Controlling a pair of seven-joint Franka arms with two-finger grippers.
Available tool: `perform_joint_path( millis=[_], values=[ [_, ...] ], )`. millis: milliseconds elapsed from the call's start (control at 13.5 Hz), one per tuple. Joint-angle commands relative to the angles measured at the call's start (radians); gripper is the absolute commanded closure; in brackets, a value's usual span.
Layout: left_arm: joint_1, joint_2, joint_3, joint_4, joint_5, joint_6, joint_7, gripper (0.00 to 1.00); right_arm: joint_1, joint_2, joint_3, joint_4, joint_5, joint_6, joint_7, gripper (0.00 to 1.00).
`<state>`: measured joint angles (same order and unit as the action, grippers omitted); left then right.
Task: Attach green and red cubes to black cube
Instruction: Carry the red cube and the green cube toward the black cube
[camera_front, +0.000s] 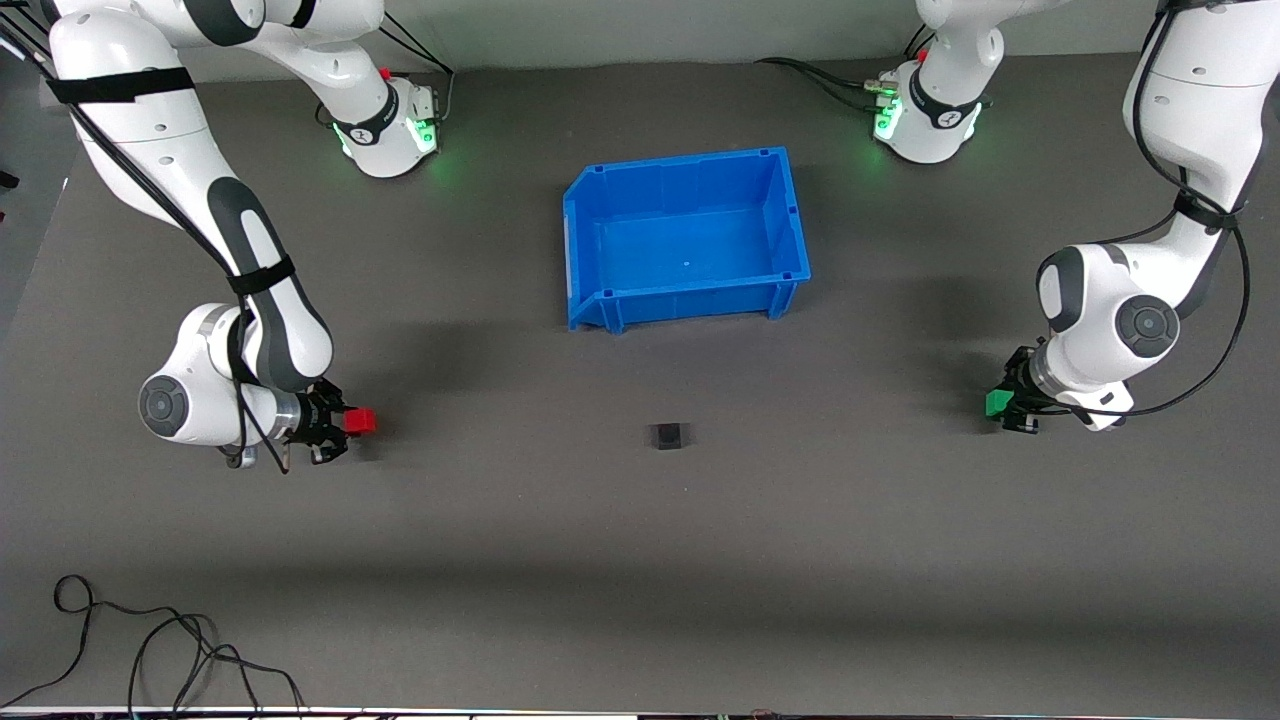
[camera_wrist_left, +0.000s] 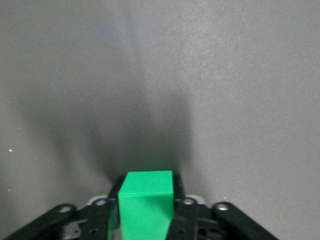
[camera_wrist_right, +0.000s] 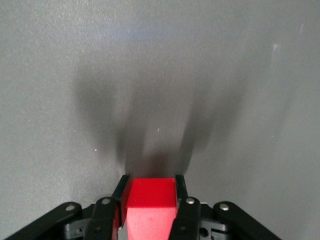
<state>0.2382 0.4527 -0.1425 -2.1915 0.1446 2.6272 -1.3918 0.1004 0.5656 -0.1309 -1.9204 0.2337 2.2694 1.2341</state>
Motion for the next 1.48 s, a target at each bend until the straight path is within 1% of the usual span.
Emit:
perform_joint_path(
  millis=[0, 74, 148, 221, 369, 517, 664, 812, 1034, 1181, 1329, 1403],
  values=[
    [-0.008, -0.011, 0.004, -0.001, 0.021, -0.013, -0.038, 1.00, 0.010, 0.002, -0.001, 0.067, 0.019, -0.075, 0.015, 0.86],
    [-0.010, -0.022, 0.003, 0.010, 0.021, -0.030, -0.041, 1.00, 0.016, 0.006, 0.002, 0.121, 0.024, -0.129, 0.054, 0.87],
    [-0.011, -0.034, 0.000, 0.033, 0.021, -0.079, -0.046, 1.00, 0.043, 0.016, 0.004, 0.182, 0.026, -0.164, 0.097, 0.87],
    [-0.019, -0.037, -0.006, 0.077, 0.021, -0.152, -0.076, 1.00, 0.056, 0.045, 0.005, 0.246, 0.033, -0.177, 0.144, 0.87],
    [-0.072, -0.037, -0.006, 0.174, 0.020, -0.296, -0.182, 1.00, 0.077, 0.094, 0.016, 0.358, 0.090, -0.185, 0.194, 0.87],
    [-0.120, -0.037, -0.012, 0.243, 0.001, -0.389, -0.213, 1.00, 0.103, 0.141, 0.017, 0.443, 0.145, -0.186, 0.205, 0.87],
    [-0.173, -0.036, -0.017, 0.278, -0.048, -0.411, -0.254, 1.00, 0.151, 0.186, 0.019, 0.520, 0.153, -0.189, 0.222, 0.87],
    [-0.224, -0.034, -0.019, 0.298, -0.077, -0.411, -0.283, 1.00, 0.200, 0.230, 0.020, 0.581, 0.142, -0.189, 0.325, 0.86],
    [-0.286, -0.028, -0.017, 0.329, -0.114, -0.411, -0.338, 1.00, 0.289, 0.302, 0.023, 0.694, 0.151, -0.189, 0.459, 0.86],
    [-0.330, -0.023, -0.017, 0.352, -0.128, -0.411, -0.372, 1.00, 0.338, 0.362, 0.043, 0.774, 0.148, -0.188, 0.548, 0.86],
    [-0.377, -0.010, -0.019, 0.380, -0.137, -0.408, -0.418, 1.00, 0.410, 0.414, 0.042, 0.831, 0.142, -0.179, 0.622, 0.86],
    [-0.407, 0.001, -0.019, 0.394, -0.149, -0.403, -0.437, 1.00, 0.426, 0.427, 0.042, 0.847, 0.142, -0.179, 0.658, 0.86]
  ],
)
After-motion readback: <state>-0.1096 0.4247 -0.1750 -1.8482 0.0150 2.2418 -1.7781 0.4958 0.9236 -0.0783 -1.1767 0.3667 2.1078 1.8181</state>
